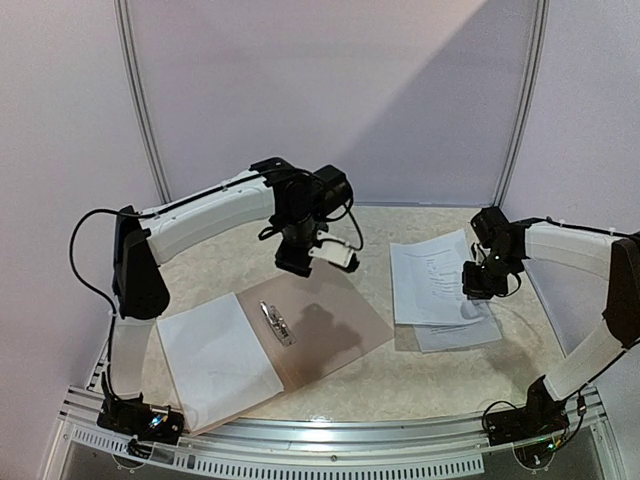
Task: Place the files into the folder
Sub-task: Pass from the right arm to the left
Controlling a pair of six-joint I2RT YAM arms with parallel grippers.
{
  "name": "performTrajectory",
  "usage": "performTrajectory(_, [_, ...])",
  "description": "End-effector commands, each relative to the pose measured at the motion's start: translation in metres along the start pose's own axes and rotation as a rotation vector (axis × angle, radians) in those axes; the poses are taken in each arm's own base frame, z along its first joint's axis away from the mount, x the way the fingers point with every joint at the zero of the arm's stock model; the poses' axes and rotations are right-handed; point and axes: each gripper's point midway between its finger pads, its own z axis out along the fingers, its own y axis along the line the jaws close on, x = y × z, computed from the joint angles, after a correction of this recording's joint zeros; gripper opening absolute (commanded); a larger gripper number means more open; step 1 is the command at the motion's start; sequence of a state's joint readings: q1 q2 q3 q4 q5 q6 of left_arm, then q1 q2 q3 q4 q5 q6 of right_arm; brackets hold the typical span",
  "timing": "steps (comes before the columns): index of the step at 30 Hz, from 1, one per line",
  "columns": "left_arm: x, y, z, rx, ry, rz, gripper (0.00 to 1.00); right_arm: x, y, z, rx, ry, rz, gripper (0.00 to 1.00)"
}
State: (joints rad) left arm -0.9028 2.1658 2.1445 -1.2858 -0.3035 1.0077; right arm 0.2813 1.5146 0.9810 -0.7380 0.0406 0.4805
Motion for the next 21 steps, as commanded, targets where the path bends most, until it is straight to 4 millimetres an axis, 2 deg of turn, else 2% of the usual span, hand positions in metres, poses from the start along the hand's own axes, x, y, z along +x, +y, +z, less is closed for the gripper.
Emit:
performTrajectory(1, [-0.034,-0.016,-0.009,0.284,-0.207,-0.566,0.77,-0.009,0.014,-0.027,-0.066,-0.055,-0.03,0.0])
performTrajectory(3, [-0.051,-0.017,-0.019,0.433,-0.327,-0.752,0.82,-0.011,0.021,-0.036,-0.085,-0.079,-0.048,0.0])
performTrajectory(6, [-0.066,-0.009,-0.028,0.677,-0.498,-1.038,0.99,-0.014,0.039,-0.052,-0.132,-0.133,-0.094,0.0])
performTrajectory(7, [-0.066,-0.001,-0.03,0.74,-0.56,-1.122,0.99,-0.015,0.044,-0.056,-0.146,-0.15,-0.103,0.0])
performTrajectory(9, [-0.068,0.017,-0.029,0.76,-0.66,-1.212,1.0,-0.017,0.05,-0.066,-0.166,-0.187,-0.107,0.0])
performTrajectory(11, [-0.071,0.026,-0.032,0.723,-0.729,-1.221,1.0,-0.019,0.051,-0.074,-0.176,-0.213,-0.093,0.0])
performTrajectory(14, [-0.082,0.031,-0.037,0.697,-0.784,-1.209,0.99,-0.018,0.048,-0.071,-0.161,-0.218,-0.081,0.0])
performTrajectory(17, [-0.093,0.029,-0.028,0.702,-0.775,-1.205,0.97,-0.014,0.05,-0.064,-0.17,-0.203,-0.09,0.0])
performTrajectory(19, [-0.098,0.03,-0.016,0.718,-0.766,-1.225,0.93,-0.008,0.061,-0.061,-0.238,-0.19,-0.115,0.0])
performTrajectory(21, [-0.101,0.036,-0.011,0.73,-0.788,-1.252,0.92,-0.008,0.061,-0.065,-0.258,-0.222,-0.13,0.0])
